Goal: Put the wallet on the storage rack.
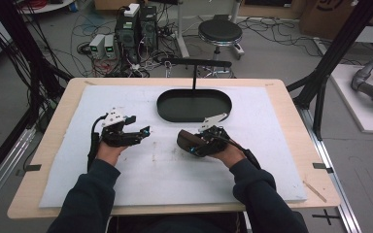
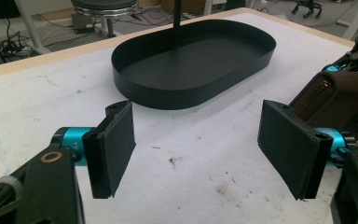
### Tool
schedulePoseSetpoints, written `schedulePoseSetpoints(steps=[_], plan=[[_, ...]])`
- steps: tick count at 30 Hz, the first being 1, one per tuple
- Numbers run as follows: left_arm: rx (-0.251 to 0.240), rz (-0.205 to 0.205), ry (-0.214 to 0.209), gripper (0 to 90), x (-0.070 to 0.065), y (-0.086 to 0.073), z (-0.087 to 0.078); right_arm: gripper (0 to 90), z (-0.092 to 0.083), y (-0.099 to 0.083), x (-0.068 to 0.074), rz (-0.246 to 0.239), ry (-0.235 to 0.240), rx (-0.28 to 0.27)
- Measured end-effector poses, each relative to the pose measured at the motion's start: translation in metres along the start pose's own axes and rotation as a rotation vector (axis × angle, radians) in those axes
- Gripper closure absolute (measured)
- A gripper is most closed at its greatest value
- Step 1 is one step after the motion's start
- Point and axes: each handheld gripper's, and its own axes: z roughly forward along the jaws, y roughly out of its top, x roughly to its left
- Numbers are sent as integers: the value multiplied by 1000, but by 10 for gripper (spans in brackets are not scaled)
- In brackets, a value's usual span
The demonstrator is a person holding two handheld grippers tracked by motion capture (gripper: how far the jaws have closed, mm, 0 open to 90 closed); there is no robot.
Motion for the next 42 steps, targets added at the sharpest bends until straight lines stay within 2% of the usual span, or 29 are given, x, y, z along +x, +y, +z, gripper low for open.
schedulePoseSetpoints(steps=[4, 5, 8, 9, 12, 15, 17, 18, 20, 22, 24, 26, 27, 30, 31, 34, 38, 41, 42], plan=[[3, -4, 8, 273, 3, -2, -3, 443, 3, -2, 1, 4, 6, -1], [5, -3, 11, 273, 4, -3, -4, 462, 4, -3, 2, 10, 8, 7], [6, -5, 24, 273, 8, -5, -7, 590, 8, -4, 2, -1, 24, 23], [5, -7, 27, 272, 9, -6, -9, 634, 8, -5, 2, -6, 19, 18], [3, -11, 42, 273, 14, -8, -13, 656, 3, -4, 1, -10, -3, -1], [2, -13, 51, 273, 17, -11, -17, 660, -8, -3, -6, 20, -19, -75], [3, -12, 52, 273, 18, -12, -18, 661, -20, -3, -18, 73, -48, -145], [1, -15, 54, 273, 18, -12, -18, 661, -24, -3, -24, 104, -51, -153], [3, -12, 55, 273, 19, -13, -19, 660, -34, -1, -43, 161, -103, -161], [3, -15, 59, 273, 20, -14, -19, 659, -42, 1, -60, 215, -132, -189], [4, -12, 59, 273, 20, -14, -19, 658, -47, 5, -74, 243, -176, -199], [8, -12, 58, 273, 20, -14, -19, 658, -48, 10, -92, 300, -199, -210], [6, -12, 57, 272, 20, -14, -19, 658, -47, 11, -98, 310, -210, -211], [6, -14, 59, 272, 20, -15, -18, 656, -36, 12, -122, 409, -217, -216], [9, -12, 58, 272, 20, -15, -18, 656, -31, 12, -127, 453, -200, -221], [13, -11, 55, 273, 20, -15, -17, 655, -13, 11, -137, 543, -175, -239], [13, -13, 53, 273, 20, -15, -16, 650, 11, 9, -143, 621, -136, -241], [17, -11, 52, 273, 20, -16, -16, 618, 28, 8, -144, 632, -136, -212], [18, -11, 51, 272, 20, -16, -16, 547, 30, 8, -144, 629, -153, -212]])
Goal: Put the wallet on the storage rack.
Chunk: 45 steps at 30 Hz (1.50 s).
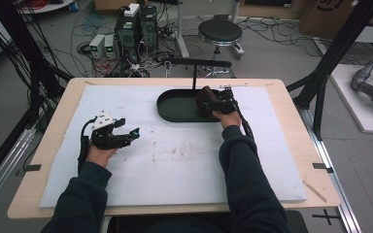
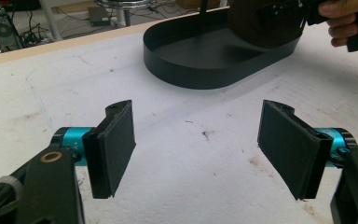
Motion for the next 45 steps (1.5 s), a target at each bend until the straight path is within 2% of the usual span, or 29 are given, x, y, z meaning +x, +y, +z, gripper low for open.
schedulePoseSetpoints(steps=[1, 3, 4, 7, 10, 12, 15, 17, 18, 19, 20, 21, 24, 26, 33, 39, 45], plan=[[1, 0, 0, 273, 0, 0, 0, 468, 1, 0, -1, 0, -17, -21], [0, -3, 0, 273, 0, 0, 0, 382, -1, 1, -1, 3, -57, -42], [-2, -4, 0, 273, 0, 0, 0, 370, -4, 1, -1, -14, -101, -50], [-2, -6, 0, 272, 1, 0, 0, 318, -19, 5, -5, -52, -174, -56], [-2, -7, -1, 273, 1, 0, 0, 314, -44, 7, -10, -90, -216, -90], [-7, -10, -3, 273, 1, 0, 0, 305, -63, 5, -13, -85, -197, -118], [-11, -22, -2, 272, 3, -1, -1, 265, -88, 1, -16, -119, -193, -100], [-16, -33, 2, 257, 5, -1, -1, 262, -107, -7, -17, -196, -185, -121], [-18, -44, 7, 246, 6, -1, -2, 232, -116, -12, -17, -221, -187, -110], [-22, -48, 14, 227, 6, -1, -2, 200, -125, -16, -18, -221, -186, -81], [-28, -52, 18, 199, 7, -1, -2, 200, -132, -22, -19, -224, -176, -88], [-33, -54, 16, 188, 7, -1, -2, 200, -139, -28, -20, -254, -171, -98], [-37, -39, 19, 178, 6, 1, -4, 200, -155, -49, -21, -344, -184, -113], [-36, -30, 17, 179, 6, 2, -5, 200, -163, -64, -22, -377, -198, -110], [-44, -24, 28, 181, 6, 2, -7, 200, -170, -98, -24, -366, -173, -138], [-48, -14, 32, 188, 5, 1, -10, 200, -176, -99, -24, -357, -180, -185], [-49, -13, 34, 192, 5, -1, -12, 200, -180, -101, -19, -368, -197, -190]])
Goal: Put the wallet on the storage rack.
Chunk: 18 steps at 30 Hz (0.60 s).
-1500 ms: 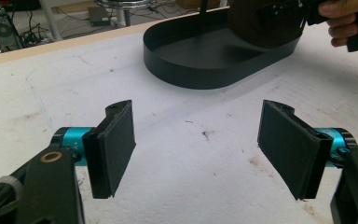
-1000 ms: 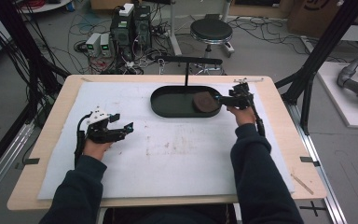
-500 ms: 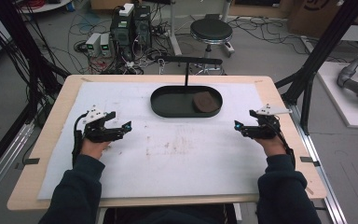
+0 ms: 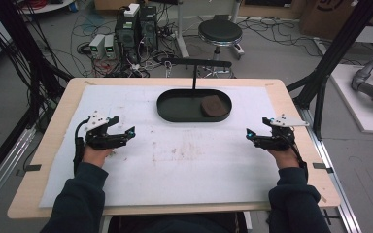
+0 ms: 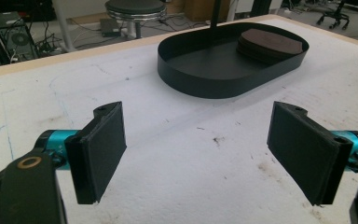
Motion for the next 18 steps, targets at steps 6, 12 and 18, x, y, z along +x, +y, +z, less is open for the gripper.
schedulePoseSetpoints(steps=[6, 12, 18], plan=[[9, 9, -5, 194, 0, -1, 1, 201, -1, 0, 2, -1, 2, 7], [8, 2, -9, 194, 1, -1, 2, 201, 4, -1, 4, -12, 9, 29], [14, 6, -10, 194, 0, -1, 3, 201, 5, -1, 5, -23, 11, 36]])
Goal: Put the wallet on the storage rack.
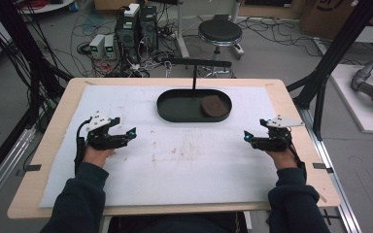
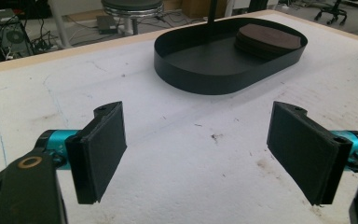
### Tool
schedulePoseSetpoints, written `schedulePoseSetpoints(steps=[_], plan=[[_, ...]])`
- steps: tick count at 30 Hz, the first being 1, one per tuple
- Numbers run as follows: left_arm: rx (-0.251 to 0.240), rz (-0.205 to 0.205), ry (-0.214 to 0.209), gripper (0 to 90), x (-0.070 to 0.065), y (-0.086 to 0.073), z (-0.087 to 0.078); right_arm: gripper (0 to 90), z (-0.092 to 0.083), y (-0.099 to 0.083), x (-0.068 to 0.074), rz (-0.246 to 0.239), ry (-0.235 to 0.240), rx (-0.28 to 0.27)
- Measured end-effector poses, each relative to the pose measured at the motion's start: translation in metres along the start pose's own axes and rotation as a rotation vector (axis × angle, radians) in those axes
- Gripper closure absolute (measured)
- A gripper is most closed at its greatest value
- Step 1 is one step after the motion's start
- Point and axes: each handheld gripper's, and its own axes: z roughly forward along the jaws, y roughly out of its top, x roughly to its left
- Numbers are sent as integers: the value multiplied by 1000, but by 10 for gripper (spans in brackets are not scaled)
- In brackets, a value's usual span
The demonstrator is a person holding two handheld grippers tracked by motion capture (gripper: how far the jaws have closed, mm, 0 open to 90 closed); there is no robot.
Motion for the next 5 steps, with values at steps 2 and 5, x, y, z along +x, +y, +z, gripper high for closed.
schedulePoseSetpoints(steps=[2, 5], plan=[[0, 1, -1, 195, 0, 0, 0, 201, 0, 0, -1, 3, -2, -1], [4, 2, 0, 194, 0, 0, 2, 201, -1, -1, -2, 3, -3, -6]])
